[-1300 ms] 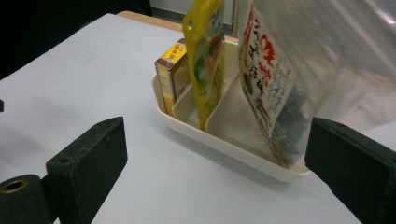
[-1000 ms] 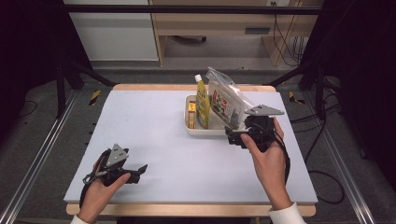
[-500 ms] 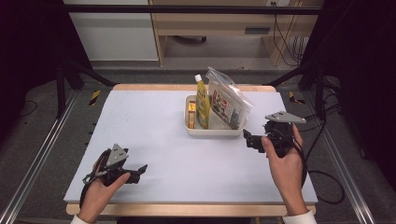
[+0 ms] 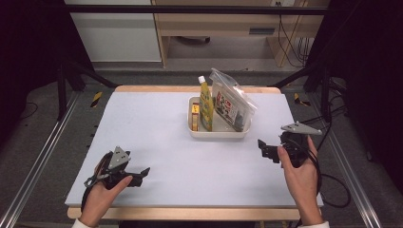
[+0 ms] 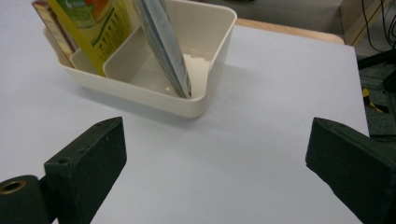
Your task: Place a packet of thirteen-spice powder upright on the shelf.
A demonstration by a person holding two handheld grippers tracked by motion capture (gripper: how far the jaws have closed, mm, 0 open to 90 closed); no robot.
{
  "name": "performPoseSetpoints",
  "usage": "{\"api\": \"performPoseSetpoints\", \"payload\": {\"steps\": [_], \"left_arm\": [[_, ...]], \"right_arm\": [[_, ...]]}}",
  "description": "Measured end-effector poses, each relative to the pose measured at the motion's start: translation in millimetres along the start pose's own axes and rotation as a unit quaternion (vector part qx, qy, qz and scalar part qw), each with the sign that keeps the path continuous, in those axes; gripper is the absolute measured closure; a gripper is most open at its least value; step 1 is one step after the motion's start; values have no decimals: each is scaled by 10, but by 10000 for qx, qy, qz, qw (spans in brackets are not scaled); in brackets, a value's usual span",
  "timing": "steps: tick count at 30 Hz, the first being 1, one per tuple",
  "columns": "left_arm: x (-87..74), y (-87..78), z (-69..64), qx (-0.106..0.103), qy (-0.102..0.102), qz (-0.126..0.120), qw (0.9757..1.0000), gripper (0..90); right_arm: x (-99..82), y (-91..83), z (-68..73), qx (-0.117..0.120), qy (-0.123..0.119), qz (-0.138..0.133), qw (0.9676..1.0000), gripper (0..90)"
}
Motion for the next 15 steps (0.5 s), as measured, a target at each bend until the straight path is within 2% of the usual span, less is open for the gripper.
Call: {"api": "performPoseSetpoints", "payload": {"steps": [11,15], "left_arm": [[-6,3,0,-10,-2,20,10000,52],[-7,6,-2,-13,4,24,10000,52]], "right_arm": [[-293,138,-44,86,56,304,9995,62],[-372,190,-60,106,-9,379,9992,63]]}}
Point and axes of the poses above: each handheld gripper's, and its own axes: y roughly forward along the jaws, x roughly out of its top, z roughly to its left, the point moved 5 cm from there along y, roughly forward along the jaws, and after that the axes turned 4 degrees about -z, right-handed, at the moved point
